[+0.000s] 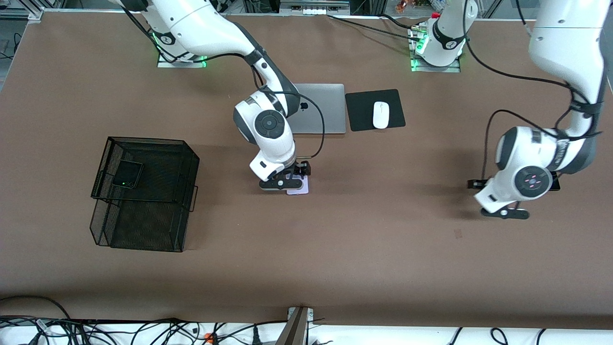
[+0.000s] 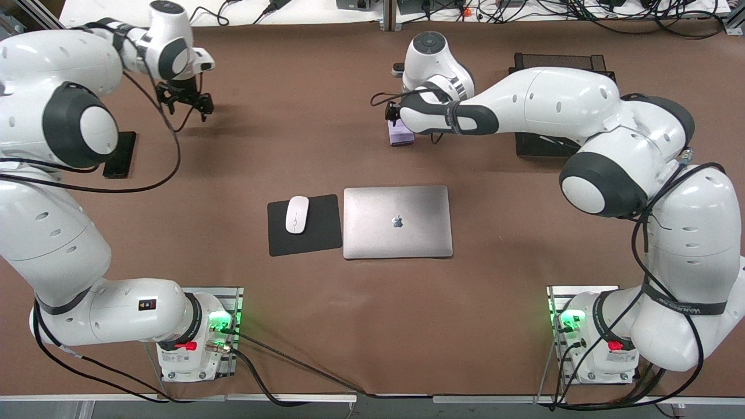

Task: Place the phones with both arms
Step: 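Grasp the white phone with the right gripper while the left gripper grasps the smartphone, then lower the white phone into the basket while the left gripper lifts the smartphone, then place the black smartphone beside the laptop with the left gripper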

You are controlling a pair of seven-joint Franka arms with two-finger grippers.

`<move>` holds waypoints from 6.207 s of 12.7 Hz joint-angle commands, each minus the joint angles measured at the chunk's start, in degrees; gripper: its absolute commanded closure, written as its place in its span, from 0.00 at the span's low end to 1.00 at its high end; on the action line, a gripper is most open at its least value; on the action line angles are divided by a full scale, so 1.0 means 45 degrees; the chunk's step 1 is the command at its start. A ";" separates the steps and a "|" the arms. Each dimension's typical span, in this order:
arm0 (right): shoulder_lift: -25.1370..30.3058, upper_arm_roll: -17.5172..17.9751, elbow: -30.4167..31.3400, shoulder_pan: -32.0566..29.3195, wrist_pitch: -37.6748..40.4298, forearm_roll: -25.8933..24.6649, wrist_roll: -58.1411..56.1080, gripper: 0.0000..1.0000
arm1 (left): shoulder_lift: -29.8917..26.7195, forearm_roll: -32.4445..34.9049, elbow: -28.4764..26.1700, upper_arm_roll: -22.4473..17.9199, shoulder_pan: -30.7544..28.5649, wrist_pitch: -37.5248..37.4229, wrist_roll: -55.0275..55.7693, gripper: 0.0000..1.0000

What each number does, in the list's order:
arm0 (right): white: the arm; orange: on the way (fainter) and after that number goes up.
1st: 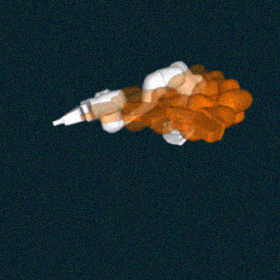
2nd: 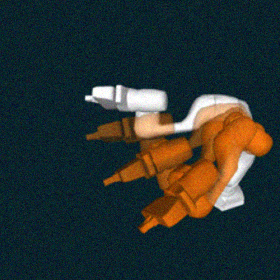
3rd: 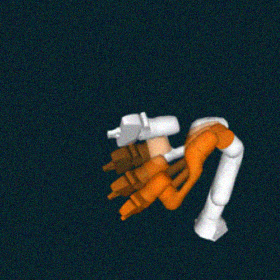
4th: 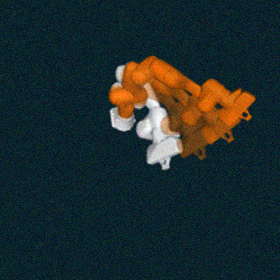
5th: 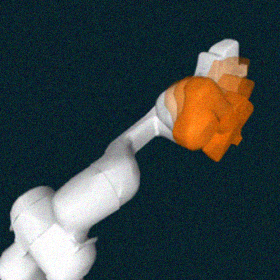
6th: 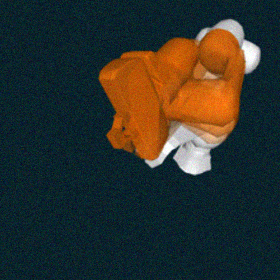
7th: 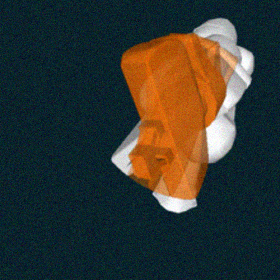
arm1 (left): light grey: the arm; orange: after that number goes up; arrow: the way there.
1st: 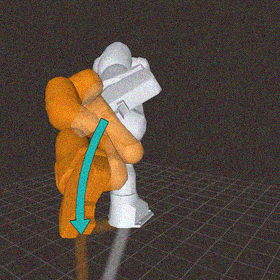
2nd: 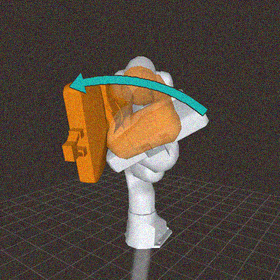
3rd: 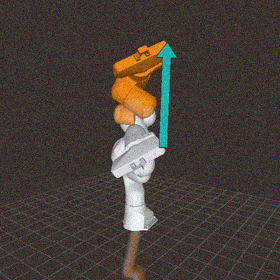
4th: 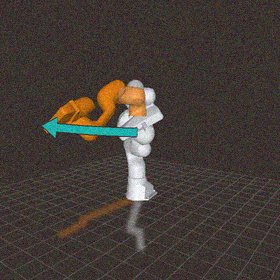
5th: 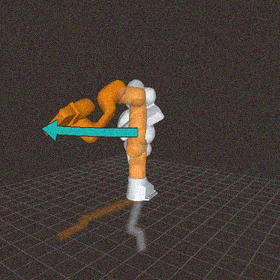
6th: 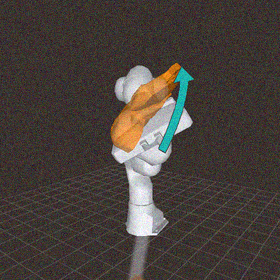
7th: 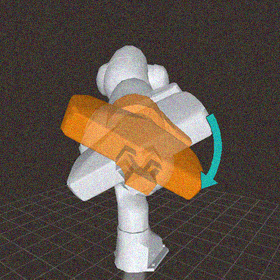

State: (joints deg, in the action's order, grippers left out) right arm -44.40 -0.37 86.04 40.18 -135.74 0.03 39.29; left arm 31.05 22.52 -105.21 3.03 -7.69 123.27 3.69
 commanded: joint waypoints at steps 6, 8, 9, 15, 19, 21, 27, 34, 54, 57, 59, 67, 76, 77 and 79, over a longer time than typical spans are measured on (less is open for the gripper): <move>-0.0874 -0.0153 -0.0351 0.0504 -0.0774 0.0268 -0.0138 0.00 | -0.1413 0.0464 -0.3376 0.1996 -0.7088 0.5003 -0.4120 0.00; -0.0972 -0.0153 -0.0351 0.0640 -0.0774 0.0209 -0.0196 0.00 | -0.1179 0.0464 -0.3670 0.3285 -0.9140 0.5495 -0.4141 0.00; -0.0991 -0.0153 -0.0351 0.0641 -0.0774 0.0132 -0.0216 0.00 | -0.1023 0.0464 -0.3710 0.3755 -1.0020 0.5632 -0.4160 0.00; -0.1207 -0.0173 -0.0351 0.0758 -0.0774 -0.0569 -0.0568 0.00 | 0.0461 0.0464 -0.3867 0.5010 -1.2724 0.7135 -0.4942 0.00; -0.1226 -0.0173 -0.0351 0.0758 -0.0774 -0.1115 -0.0723 0.11 | 0.0502 0.0445 -0.3750 0.5165 -1.2705 0.7196 -0.4767 0.00; -0.1226 -0.0173 -0.0351 0.0739 -0.0774 -0.1257 -0.0861 0.84 | 0.0308 0.0445 -0.3671 0.5399 -1.2705 0.7079 -0.4669 0.00; -0.0234 -0.0328 -0.0526 0.0545 -0.0444 -0.1158 -0.0237 1.00 | 0.0383 0.0425 -0.3477 0.5615 -1.2568 0.6727 -0.4415 0.00; 0.2697 -0.2609 -0.0527 -0.0062 0.3164 -0.1178 -0.1598 1.00 | 0.0872 0.0445 -0.3203 0.5615 -1.2568 0.6824 -0.4434 0.00; 0.0944 -0.5758 -0.0117 -0.4241 0.1220 0.3858 -1.0920 1.00 | 0.1108 0.0523 -0.2268 0.5557 -1.1791 0.5894 -0.2991 1.00; 0.0630 -0.5759 -0.0039 -0.4280 0.1335 0.4408 -1.0959 0.91 | 0.1010 0.0368 -0.0592 0.5907 -1.1067 0.2656 -0.2872 1.00; 0.0629 -0.5758 0.0039 -0.4281 0.1374 0.4408 -1.0978 0.42 | 0.1010 0.0347 0.0581 0.5967 -0.9997 0.0720 -0.2114 1.00; 0.0668 -0.5758 -0.0096 -0.4417 0.1355 0.4428 -1.0959 0.01 | 0.1750 -0.0508 0.2536 0.5947 -0.2127 -0.1593 0.4701 1.00; 0.1719 -0.5798 -0.2773 -0.4067 0.6721 0.4253 -1.0159 0.01 | 0.4464 -0.0962 0.6402 0.5791 0.3697 -0.1516 1.0094 1.00; 0.2342 -0.5759 -0.2386 -0.3988 0.7248 0.4175 -1.0061 0.01 | 0.4737 -0.0961 0.6909 0.5791 0.4243 -0.1496 1.0465 1.00; 0.3125 -0.5836 -0.2032 -0.3677 0.8128 0.4155 -0.9770 0.01 | 0.5401 -0.0942 0.8176 0.5442 0.5511 -0.1418 1.1110 1.00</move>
State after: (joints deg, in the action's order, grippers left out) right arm -35.02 -26.61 73.66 22.26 -102.03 18.60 -6.50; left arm 51.70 18.89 -76.64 29.59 11.65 118.26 51.45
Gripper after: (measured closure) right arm 0.004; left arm 0.207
